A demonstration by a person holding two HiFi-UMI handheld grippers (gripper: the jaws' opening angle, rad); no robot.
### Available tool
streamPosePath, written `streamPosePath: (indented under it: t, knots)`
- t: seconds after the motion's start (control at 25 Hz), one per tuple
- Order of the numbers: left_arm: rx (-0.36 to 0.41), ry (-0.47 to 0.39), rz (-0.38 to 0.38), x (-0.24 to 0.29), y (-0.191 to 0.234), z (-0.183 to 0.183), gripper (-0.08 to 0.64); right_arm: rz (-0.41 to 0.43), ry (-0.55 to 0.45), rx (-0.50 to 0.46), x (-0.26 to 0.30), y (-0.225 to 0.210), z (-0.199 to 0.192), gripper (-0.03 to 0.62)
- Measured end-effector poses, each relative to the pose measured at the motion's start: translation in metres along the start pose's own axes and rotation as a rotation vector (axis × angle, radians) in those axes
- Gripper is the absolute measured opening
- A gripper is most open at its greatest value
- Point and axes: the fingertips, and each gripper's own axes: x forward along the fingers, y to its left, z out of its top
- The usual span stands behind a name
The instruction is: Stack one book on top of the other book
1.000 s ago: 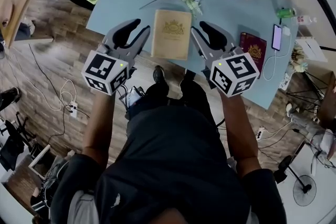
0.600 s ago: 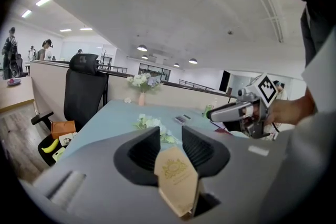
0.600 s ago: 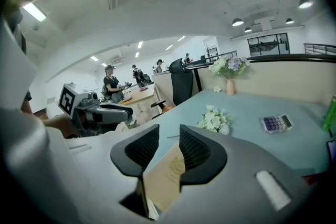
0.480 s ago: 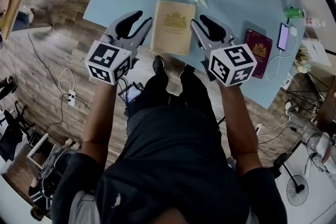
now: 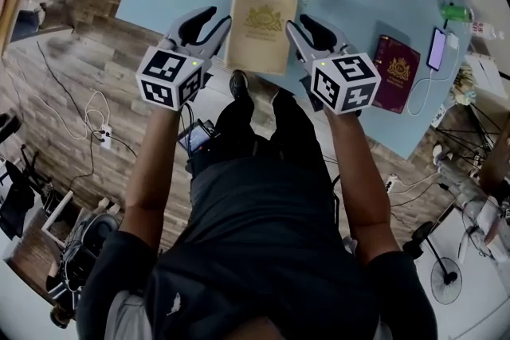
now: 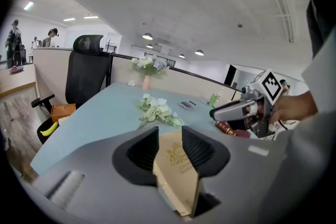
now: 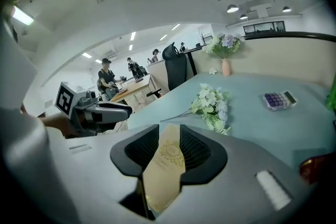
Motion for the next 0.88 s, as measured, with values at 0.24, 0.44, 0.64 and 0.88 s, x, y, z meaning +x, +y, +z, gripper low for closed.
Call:
streamPosePath:
  t: [0.24,0.44,0.64,0.88]
  knots:
    - [-0.034,0.034,-0.006,0.018,0.012,-0.028,0.172,-0.003,0.041,0.103,0.020,-0.021,-0.030,0.127]
    - [-0.066,0.085,-0.013,0.040,0.026,-0.060,0.173,0.006,0.063,0.144,0.039,-0.040,-0.049,0.141]
    - [-0.106,0.155,-0.022,0.054,0.030,-0.097,0.173,-0.025,0.121,0.200,0.049,-0.051,-0.087,0.159]
    - [-0.141,0.161,-0.043,0.070,0.022,-0.106,0.175,-0.018,0.147,0.250,0.061,-0.055,-0.104,0.169]
